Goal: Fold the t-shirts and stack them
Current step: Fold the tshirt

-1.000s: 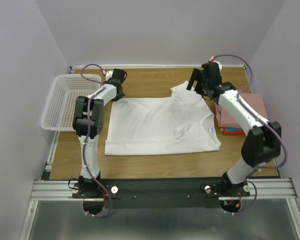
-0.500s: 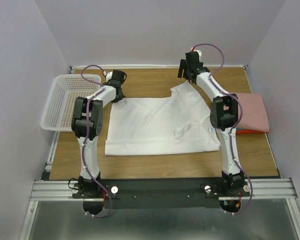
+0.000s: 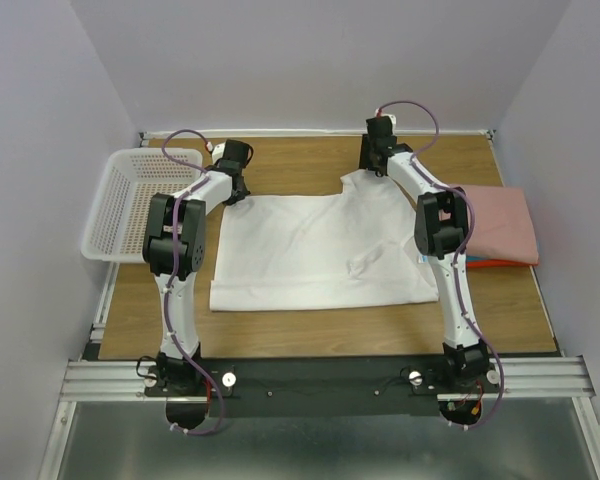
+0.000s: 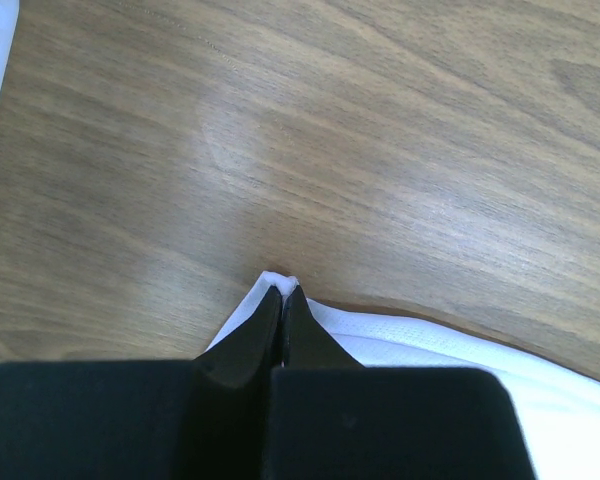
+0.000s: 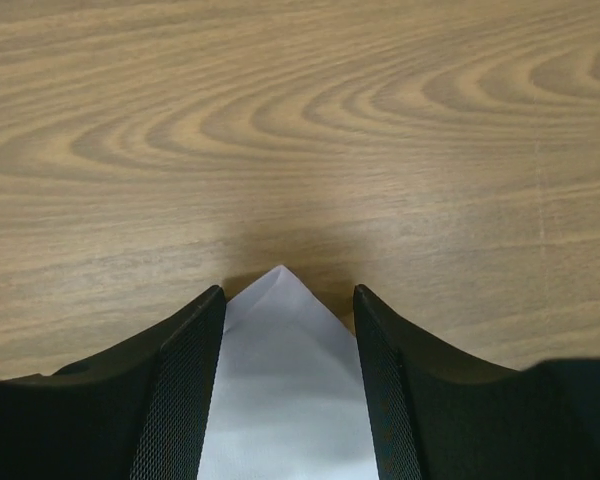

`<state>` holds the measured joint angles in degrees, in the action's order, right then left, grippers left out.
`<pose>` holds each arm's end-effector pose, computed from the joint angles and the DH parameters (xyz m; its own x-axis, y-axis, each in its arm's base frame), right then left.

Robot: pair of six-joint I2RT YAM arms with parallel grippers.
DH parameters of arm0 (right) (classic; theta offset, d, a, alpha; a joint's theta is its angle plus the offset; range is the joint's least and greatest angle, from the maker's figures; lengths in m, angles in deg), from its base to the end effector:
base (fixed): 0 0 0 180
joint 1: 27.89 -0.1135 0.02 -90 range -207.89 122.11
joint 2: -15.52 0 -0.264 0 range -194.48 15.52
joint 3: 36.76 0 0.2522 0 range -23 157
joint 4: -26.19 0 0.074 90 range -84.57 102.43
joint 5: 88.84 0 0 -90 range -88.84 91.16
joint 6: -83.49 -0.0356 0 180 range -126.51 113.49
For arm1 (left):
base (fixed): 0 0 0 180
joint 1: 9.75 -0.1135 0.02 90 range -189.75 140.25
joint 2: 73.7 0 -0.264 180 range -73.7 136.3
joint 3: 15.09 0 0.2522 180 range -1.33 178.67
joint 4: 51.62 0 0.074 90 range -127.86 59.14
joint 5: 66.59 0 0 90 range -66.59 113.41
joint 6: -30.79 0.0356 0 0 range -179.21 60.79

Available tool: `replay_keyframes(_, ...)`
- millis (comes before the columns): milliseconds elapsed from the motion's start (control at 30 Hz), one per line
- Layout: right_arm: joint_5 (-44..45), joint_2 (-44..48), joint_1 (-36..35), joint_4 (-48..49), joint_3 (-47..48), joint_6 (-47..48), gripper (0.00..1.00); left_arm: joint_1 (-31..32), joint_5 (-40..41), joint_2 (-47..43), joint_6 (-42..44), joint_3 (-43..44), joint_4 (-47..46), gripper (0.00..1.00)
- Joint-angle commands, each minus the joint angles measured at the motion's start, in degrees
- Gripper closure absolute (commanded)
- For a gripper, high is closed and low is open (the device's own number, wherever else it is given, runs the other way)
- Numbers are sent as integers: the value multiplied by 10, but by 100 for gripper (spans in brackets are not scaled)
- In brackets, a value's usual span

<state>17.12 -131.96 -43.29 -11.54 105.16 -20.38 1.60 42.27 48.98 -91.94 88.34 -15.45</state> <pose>0.5544 0.1426 0.1568 -0.6567 0.0582 -0.7519 0.0979 0.9952 -0.0086 0.4550 -0.0796 0.1639 -0.6825 -0.3849 -0.6213 -0.4311 0.8985 -0.0830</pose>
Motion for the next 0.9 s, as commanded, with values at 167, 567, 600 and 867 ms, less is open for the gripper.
replay_keyframes(167,26,-3,0,-8,-40,14,58,-3,-2,-13,3,-10,7,100)
replay_keyframes(567,29,-33,16,-7,69,53,100,-4,2,25,8,68,30,100)
replay_keyframes(600,23,-28,19,-7,80,57,100,-5,2,33,9,88,43,100)
replay_keyframes(867,-46,106,22,2,-66,52,100,-5,3,-36,3,24,-5,100)
